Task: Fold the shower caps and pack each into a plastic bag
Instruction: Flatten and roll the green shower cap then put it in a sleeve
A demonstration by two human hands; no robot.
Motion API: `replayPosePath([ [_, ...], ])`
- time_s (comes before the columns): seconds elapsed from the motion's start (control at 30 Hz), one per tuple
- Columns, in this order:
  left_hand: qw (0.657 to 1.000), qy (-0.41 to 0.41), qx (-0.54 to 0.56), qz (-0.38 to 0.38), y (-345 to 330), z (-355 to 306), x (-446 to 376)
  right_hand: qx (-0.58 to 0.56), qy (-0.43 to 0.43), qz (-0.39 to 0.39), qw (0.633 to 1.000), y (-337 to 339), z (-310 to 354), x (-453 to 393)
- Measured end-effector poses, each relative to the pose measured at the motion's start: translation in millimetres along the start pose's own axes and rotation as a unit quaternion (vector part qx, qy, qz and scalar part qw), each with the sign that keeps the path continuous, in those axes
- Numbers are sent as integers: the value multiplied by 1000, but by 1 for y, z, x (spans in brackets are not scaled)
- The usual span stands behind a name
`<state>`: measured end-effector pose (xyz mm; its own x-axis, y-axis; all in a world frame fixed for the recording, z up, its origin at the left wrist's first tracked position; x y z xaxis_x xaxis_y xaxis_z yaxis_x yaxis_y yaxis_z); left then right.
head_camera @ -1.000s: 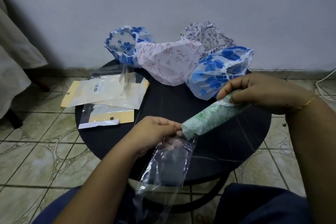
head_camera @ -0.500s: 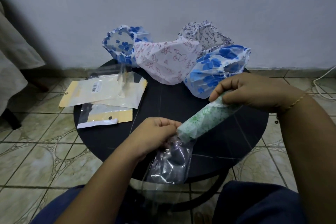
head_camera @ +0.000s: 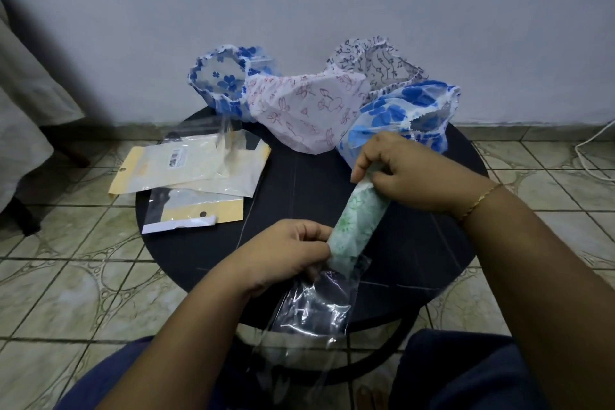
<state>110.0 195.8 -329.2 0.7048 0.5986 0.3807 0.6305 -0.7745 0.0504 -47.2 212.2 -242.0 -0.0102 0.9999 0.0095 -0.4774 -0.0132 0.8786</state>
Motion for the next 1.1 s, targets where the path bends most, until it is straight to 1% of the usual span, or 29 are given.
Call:
replayPosePath([
  [0.23, 1000, -6, 9, 7, -2, -1, 0, 31, 53, -10, 998, -20, 22, -6],
  [0.4, 1000, 0, 9, -14, 0, 0, -2, 21, 71, -6, 997, -26, 29, -5],
  [0.53, 1000, 4, 23, 3, -1, -1, 0, -16, 59, 13, 998, -29, 23, -5],
  [0.63, 1000, -1, 15, 20, -1, -2, 3, -59, 33, 4, 998, -25, 14, -4],
  [0.73, 1000, -19, -15, -12, 1, -2, 0, -122, 22, -4, 992, -22, 9, -3],
  [0.83, 995, -37, -76, -46, 4, -2, -2, -146, 26, -6, 989, -21, 8, -2],
  [0.93, 989, -50, -124, -58, 5, -4, -2, -167, 26, -11, 985, -21, 6, -1],
  [1.0, 990, -48, -119, -52, 4, -6, -2, -173, 32, -22, 984, -20, 6, -1],
  [1.1, 995, -32, -78, -43, 4, -6, 0, -174, 37, -21, 984, -20, 5, -1],
])
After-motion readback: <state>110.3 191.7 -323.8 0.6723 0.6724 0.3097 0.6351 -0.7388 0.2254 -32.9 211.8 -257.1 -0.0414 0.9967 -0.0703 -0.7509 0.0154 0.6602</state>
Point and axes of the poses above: each hand's wrist, its own x-axis away from the middle knuckle, its own y-axis out of the back of the hand, z = x × y, the point moved 5 cm from there along -x, towards the middle knuckle, and after that the axes turned 2 degrees about x, right-handed, at the moved point
